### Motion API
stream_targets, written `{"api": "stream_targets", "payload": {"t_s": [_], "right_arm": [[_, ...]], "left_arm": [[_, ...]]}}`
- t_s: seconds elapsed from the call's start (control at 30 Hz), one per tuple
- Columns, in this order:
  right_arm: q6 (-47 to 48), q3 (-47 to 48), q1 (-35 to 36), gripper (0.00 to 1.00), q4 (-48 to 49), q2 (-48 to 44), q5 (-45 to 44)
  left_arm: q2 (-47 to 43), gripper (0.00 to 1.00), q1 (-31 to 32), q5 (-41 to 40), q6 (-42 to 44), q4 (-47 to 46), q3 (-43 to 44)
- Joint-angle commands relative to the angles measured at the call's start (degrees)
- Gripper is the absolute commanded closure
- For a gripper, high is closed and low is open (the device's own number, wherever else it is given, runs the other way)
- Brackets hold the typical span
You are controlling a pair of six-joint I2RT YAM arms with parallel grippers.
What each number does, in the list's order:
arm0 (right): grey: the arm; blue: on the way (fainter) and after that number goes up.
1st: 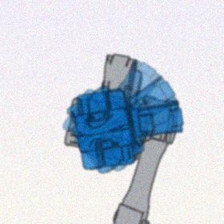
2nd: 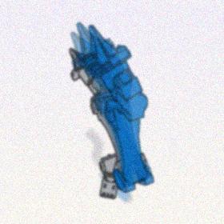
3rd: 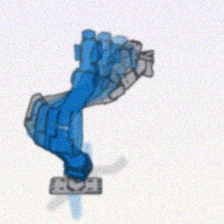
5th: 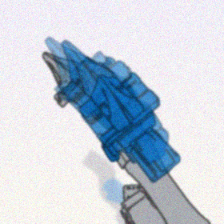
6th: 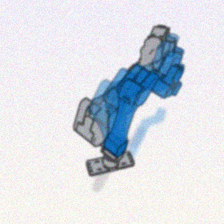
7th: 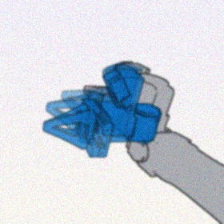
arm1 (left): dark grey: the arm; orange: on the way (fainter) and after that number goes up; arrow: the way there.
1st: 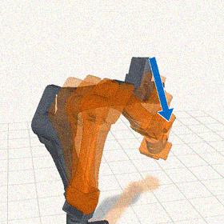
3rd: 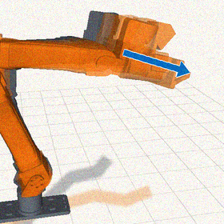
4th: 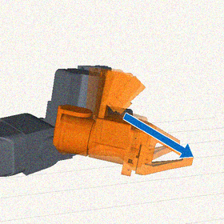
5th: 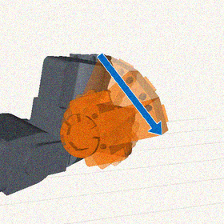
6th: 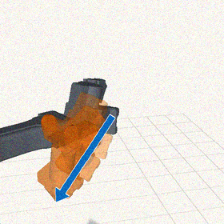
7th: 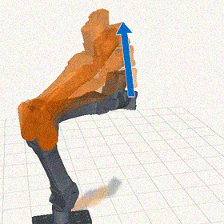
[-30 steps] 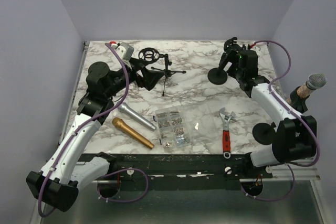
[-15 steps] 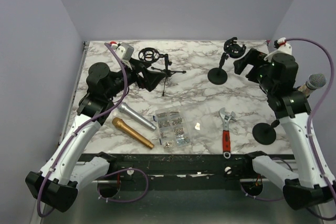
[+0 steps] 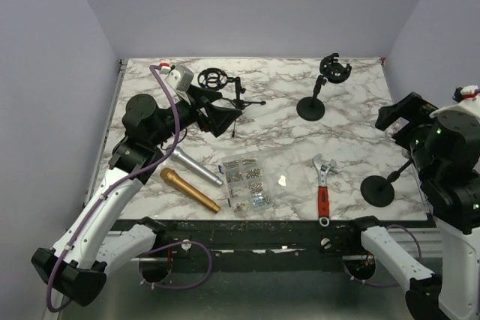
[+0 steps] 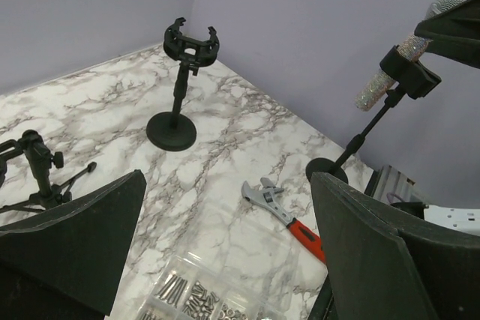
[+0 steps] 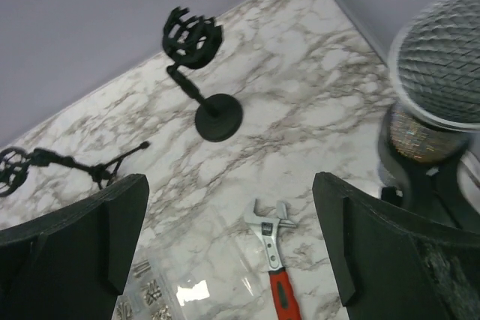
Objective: Remove the microphone from the stand
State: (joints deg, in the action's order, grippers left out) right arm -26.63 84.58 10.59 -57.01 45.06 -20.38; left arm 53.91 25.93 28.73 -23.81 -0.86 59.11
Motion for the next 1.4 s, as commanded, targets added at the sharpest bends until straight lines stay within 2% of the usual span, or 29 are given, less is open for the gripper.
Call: {"api": "stream_targets", "payload": {"t_s": [0.0, 0.17, 0.4, 0.5, 0.57, 0.73, 1.1, 1.17, 1.27, 1.37], "right_arm": [[-5.93, 4.56, 0.22, 0.00, -10.55, -0.04, -19.63], [-7.54, 3.03, 0.21, 0.00, -13.43, 1.66, -32.13], [-3.70, -3.46, 0.20, 0.02, -5.24, 1.34, -44.48], [2.49, -7.82, 0.20, 0.03, 3.91, 0.70, -44.76], [3.30, -9.34, 0.22, 0.03, 6.95, 1.73, -45.22], [4.52, -10.56, 0.22, 0.09, 11.53, 4.11, -47.45], [6.86, -19.42, 0.16, 0.18, 20.75, 1.87, -51.57], [8.50, -21.14, 0.13, 0.23, 23.25, 1.06, -51.98], [10.55, -23.05, 0.13, 0.41, 26.84, 0.02, -52.49], [14.39, -24.49, 0.13, 0.53, 31.29, -0.72, -52.98]], "left_arm": [[-1.04, 0.04, 1.59, -0.07, 1.11, -0.36, -0.34], [-1.30, 0.04, 2.70, -1.28, 2.35, 0.38, -0.25], [-1.20, 0.04, 4.86, -3.27, 4.56, 1.90, 0.03], [-1.09, 0.04, 5.09, -2.90, 4.39, 2.02, 0.05], [-1.22, 0.04, 5.28, -3.04, 4.52, 2.07, 0.13], [-1.37, 0.04, 5.97, -4.36, 5.85, 2.95, 0.22], [-0.42, 0.04, 6.23, -3.69, 5.56, 3.15, 0.46], [-0.53, 0.04, 6.36, -3.37, 5.27, 2.86, 0.39], [-0.58, 0.04, 6.58, -3.71, 5.57, 2.85, 0.30], [-0.23, 0.04, 6.61, -3.85, 5.71, 3.17, 0.37]]}}
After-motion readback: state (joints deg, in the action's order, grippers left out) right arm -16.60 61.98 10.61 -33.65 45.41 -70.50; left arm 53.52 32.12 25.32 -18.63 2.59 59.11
